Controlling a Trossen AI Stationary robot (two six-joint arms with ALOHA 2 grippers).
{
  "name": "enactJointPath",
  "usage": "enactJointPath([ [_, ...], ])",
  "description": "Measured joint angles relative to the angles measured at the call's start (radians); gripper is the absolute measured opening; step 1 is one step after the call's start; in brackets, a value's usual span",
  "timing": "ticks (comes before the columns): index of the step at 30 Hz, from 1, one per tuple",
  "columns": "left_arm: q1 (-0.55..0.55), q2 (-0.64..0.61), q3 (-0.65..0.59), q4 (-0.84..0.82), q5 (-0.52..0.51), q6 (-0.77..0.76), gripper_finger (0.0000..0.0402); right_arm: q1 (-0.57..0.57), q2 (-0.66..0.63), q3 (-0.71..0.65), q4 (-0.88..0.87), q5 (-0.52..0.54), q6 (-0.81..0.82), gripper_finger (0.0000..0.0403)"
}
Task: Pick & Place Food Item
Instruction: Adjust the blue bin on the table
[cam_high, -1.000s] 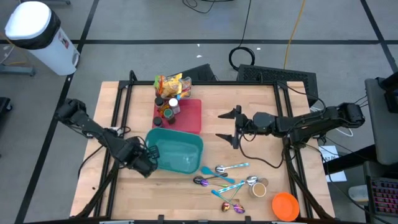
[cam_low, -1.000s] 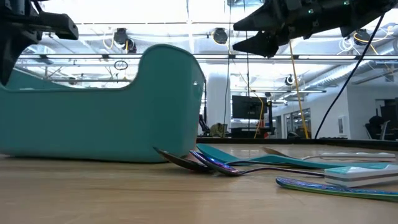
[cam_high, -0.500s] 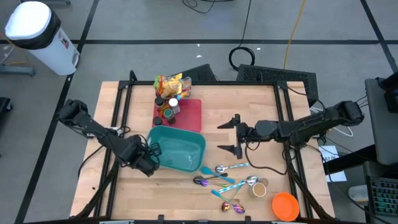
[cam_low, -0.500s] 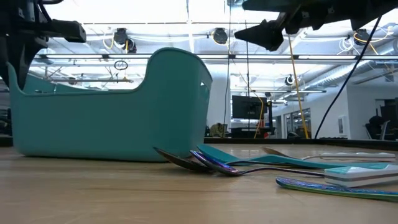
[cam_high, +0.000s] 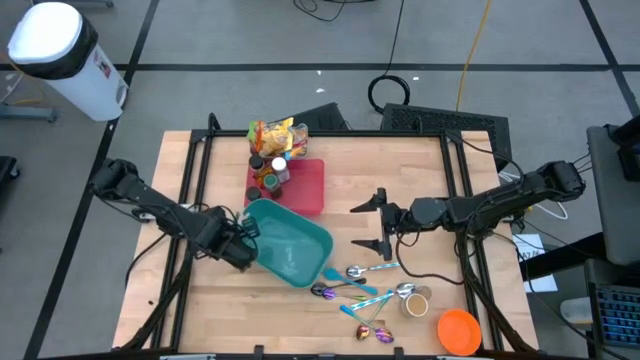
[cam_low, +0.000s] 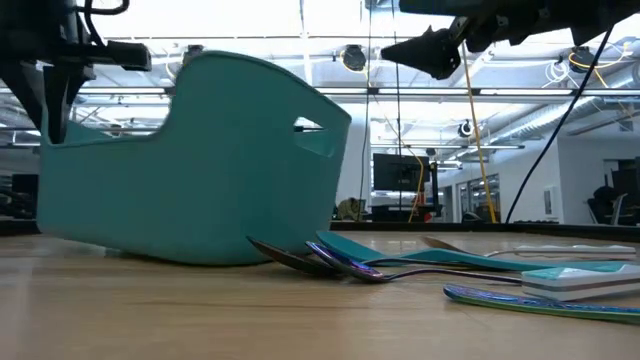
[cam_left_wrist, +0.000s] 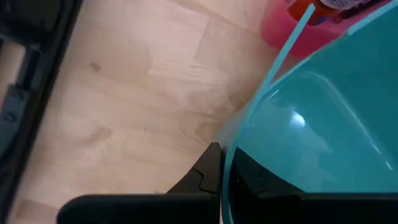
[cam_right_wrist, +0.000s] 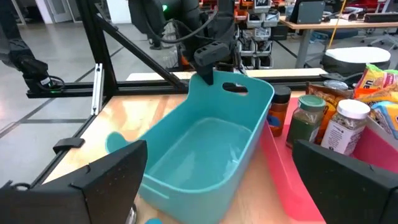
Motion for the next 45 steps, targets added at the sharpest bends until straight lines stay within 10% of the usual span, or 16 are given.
enactJointPath([
  [6,0.024,0.000,0.000,-0.004,0.012,0.231,0.0035,-0.001,0.000,0.000,0.006,0.000,0.000,0.0393],
  [18,-0.020,0.000,0.008,-0.006,-0.179,0.266,0.0213,-0.001,0.000,0.000,0.006,0.000,0.011,0.0393],
  [30,-0.217,-0.002,0.292,-0.007,-0.460,0.722,0.0268,-0.001,0.000,0.000,-0.002,0.000,0.008,0.0393],
  [38,-0.295,0.025,0.183,0.397,-0.035,1.274,0.0269,-0.001,0.000,0.000,-0.001,0.000,-0.011,0.0393],
  [45,-0.397,0.148,0.100,0.692,0.002,1.643,0.0220,-0.001,-0.001,0.000,0.045,0.000,-0.005,0.0393],
])
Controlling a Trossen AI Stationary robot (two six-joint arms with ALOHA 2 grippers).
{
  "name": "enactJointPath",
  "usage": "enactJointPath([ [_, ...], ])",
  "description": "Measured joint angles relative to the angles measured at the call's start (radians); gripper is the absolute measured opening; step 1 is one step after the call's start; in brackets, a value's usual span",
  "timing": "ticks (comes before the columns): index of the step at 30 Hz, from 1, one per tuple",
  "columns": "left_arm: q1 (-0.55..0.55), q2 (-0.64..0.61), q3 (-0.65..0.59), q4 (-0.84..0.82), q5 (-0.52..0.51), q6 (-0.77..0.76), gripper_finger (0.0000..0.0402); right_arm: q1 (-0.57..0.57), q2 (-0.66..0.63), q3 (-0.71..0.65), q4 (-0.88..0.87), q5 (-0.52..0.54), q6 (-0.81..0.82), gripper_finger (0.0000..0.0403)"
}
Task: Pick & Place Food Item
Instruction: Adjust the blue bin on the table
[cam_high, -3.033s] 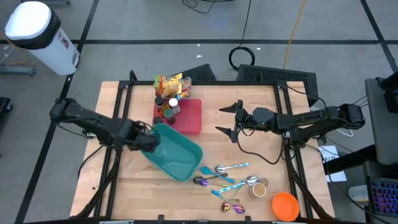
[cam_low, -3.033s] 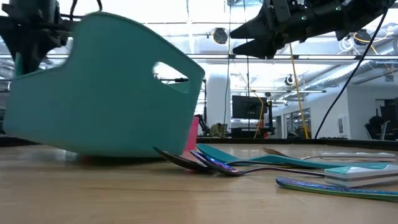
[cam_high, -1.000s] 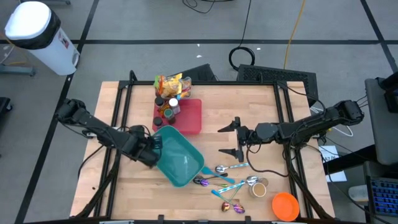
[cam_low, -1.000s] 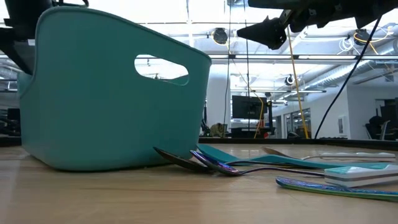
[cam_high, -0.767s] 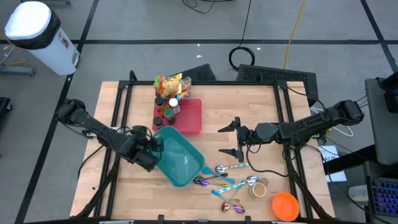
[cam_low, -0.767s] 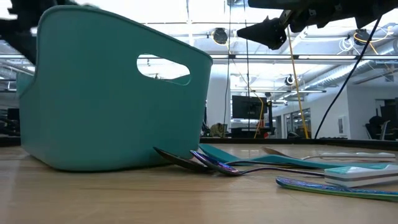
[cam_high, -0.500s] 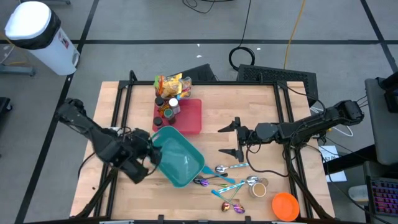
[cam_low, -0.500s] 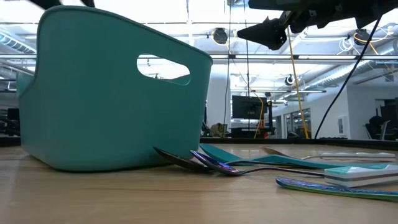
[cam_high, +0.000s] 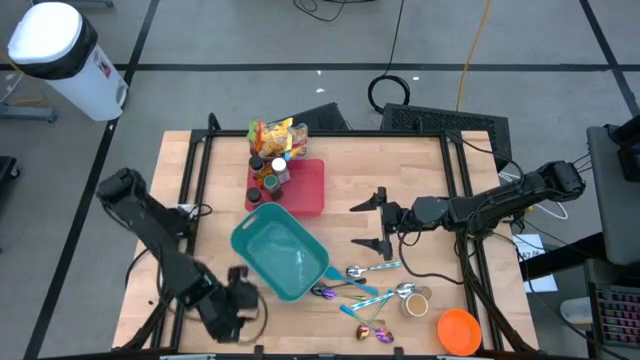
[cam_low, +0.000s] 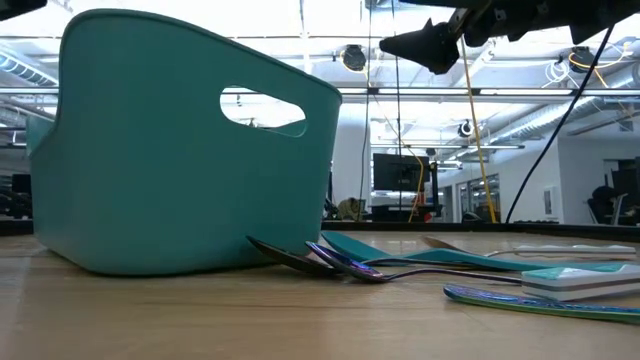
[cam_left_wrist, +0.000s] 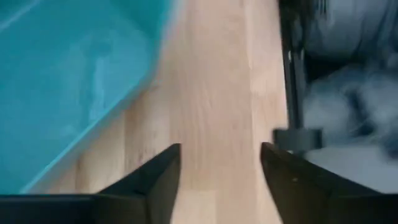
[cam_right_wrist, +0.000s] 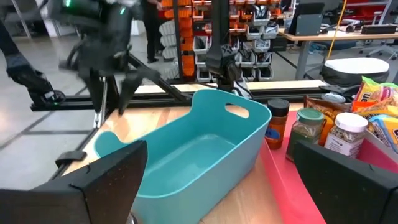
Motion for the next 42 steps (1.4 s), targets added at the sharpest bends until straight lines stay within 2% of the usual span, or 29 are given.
enactJointPath([
  [5,-0.045,0.158,-0.016,0.108,-0.115,0.298,0.0106,0.000,0.000,0.000,0.007,0.000,0.030,0.0393],
  [8,-0.024,0.241,-0.015,0.179,-0.119,0.348,0.0048,0.001,0.000,0.000,-0.007,0.000,0.032,0.0393],
  [11,0.018,0.298,-0.016,0.199,-0.140,0.353,0.0010,0.014,0.000,0.000,-0.009,0.004,0.032,0.0393],
  [20,0.112,0.327,-0.016,0.210,-0.257,0.338,0.0027,0.050,0.000,0.000,-0.003,0.004,0.009,0.0393],
  [31,0.179,0.327,-0.015,0.267,-0.234,0.340,0.0007,0.052,0.000,0.000,-0.004,0.005,0.002,0.0393],
  [36,0.204,0.326,-0.015,0.260,-0.316,0.336,0.0024,0.052,0.000,0.000,-0.002,0.005,0.004,0.0393],
  [42,0.259,0.326,-0.015,0.255,-0.389,0.224,0.0011,0.052,0.000,0.000,-0.002,0.001,0.009,0.0393],
])
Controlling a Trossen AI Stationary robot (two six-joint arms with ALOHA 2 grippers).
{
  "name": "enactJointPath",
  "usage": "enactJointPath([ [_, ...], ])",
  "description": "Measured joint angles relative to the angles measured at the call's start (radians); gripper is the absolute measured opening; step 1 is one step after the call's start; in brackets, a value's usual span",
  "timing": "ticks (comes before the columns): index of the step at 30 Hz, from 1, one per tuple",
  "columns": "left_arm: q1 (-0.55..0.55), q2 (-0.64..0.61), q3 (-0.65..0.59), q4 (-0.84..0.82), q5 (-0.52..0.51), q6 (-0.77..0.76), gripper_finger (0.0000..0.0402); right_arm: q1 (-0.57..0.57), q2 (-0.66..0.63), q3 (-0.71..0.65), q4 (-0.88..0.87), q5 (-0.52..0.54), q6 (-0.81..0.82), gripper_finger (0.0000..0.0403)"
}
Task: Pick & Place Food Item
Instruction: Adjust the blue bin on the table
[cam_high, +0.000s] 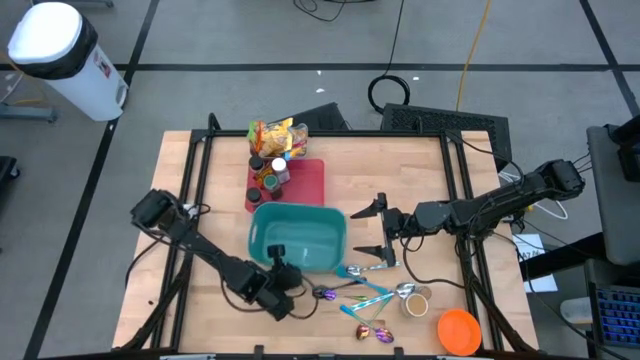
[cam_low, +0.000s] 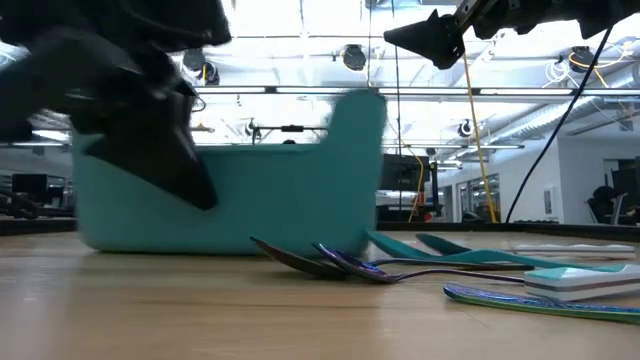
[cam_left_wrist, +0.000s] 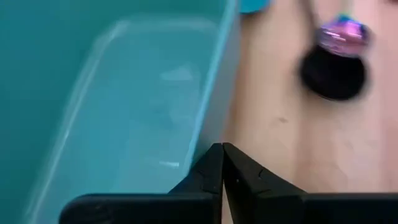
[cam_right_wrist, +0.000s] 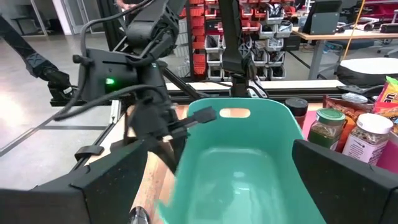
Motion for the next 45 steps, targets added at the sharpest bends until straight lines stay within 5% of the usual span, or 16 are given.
enactJointPath([
  [10,0.034,-0.011,0.009,-0.002,0.121,0.002,0.0021,0.000,0.000,0.000,-0.018,-0.001,-0.007,0.0393],
  [18,-0.014,-0.168,0.025,-0.027,0.115,0.024,0.0010,0.000,0.000,0.000,-0.015,-0.001,-0.005,0.0393],
  [28,-0.015,-0.463,0.025,-0.344,0.084,-0.416,0.0005,0.000,0.000,0.000,-0.012,-0.002,0.008,0.0393],
  [36,0.025,-0.537,0.024,-0.676,0.164,-0.834,0.0099,0.000,0.000,0.000,-0.014,-0.002,0.008,0.0393],
  [45,0.133,-0.499,-0.002,-0.696,0.293,-0.910,0.0189,0.000,0.000,0.000,-0.014,-0.002,0.023,0.0393],
])
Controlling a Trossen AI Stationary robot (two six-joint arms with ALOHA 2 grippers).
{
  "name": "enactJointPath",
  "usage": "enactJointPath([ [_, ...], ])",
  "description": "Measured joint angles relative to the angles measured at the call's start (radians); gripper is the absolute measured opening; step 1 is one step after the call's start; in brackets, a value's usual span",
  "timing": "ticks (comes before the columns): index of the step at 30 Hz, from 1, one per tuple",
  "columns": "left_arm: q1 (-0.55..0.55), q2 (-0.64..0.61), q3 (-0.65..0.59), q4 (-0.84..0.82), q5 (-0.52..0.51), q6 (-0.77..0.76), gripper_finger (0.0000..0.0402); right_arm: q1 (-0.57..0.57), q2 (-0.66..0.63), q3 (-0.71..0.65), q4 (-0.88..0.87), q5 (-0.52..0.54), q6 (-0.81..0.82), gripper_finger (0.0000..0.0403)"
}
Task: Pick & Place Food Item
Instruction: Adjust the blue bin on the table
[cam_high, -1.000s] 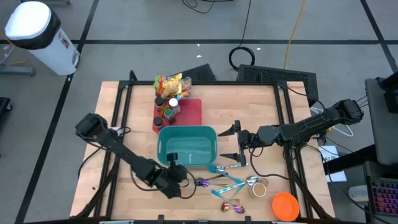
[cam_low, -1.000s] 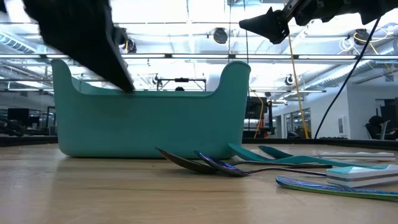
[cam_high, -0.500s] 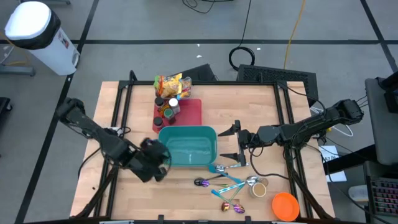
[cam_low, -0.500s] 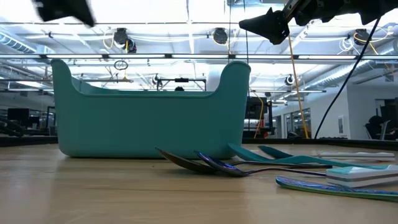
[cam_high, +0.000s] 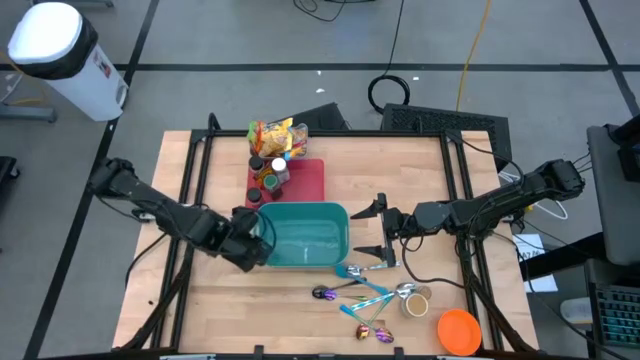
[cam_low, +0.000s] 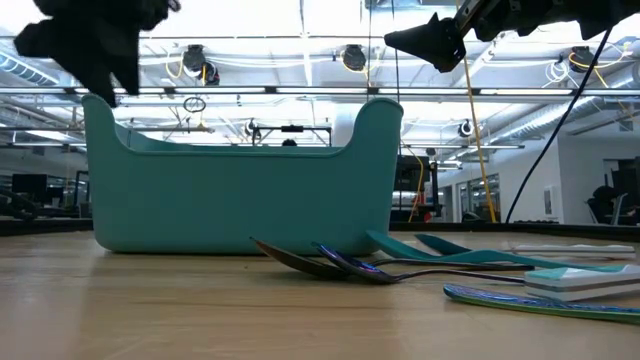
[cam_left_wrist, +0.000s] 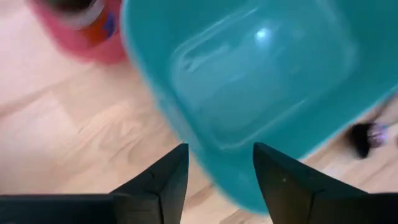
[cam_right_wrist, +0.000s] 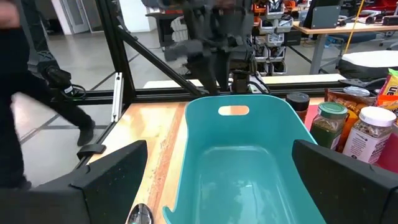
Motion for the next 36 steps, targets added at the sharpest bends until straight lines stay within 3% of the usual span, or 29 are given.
enactJointPath([
  [7,0.078,0.006,-0.050,0.016,0.115,0.002,0.0154,0.000,0.000,0.000,0.000,0.000,0.000,0.0393],
  [18,0.127,0.005,-0.078,0.009,0.200,-0.011,0.0012,0.000,0.000,0.000,0.000,0.000,0.000,0.0393],
  [23,0.097,0.004,-0.078,-0.022,0.183,-0.103,0.0010,0.002,0.000,0.000,0.000,0.000,0.000,0.0393],
  [33,-0.009,-0.001,-0.078,-0.248,0.107,-0.549,0.0006,0.034,0.000,0.000,0.000,0.000,-0.006,0.0393],
  [36,-0.016,-0.001,-0.078,-0.248,0.111,-0.603,0.0011,0.039,0.000,0.000,0.000,0.000,-0.008,0.0393],
])
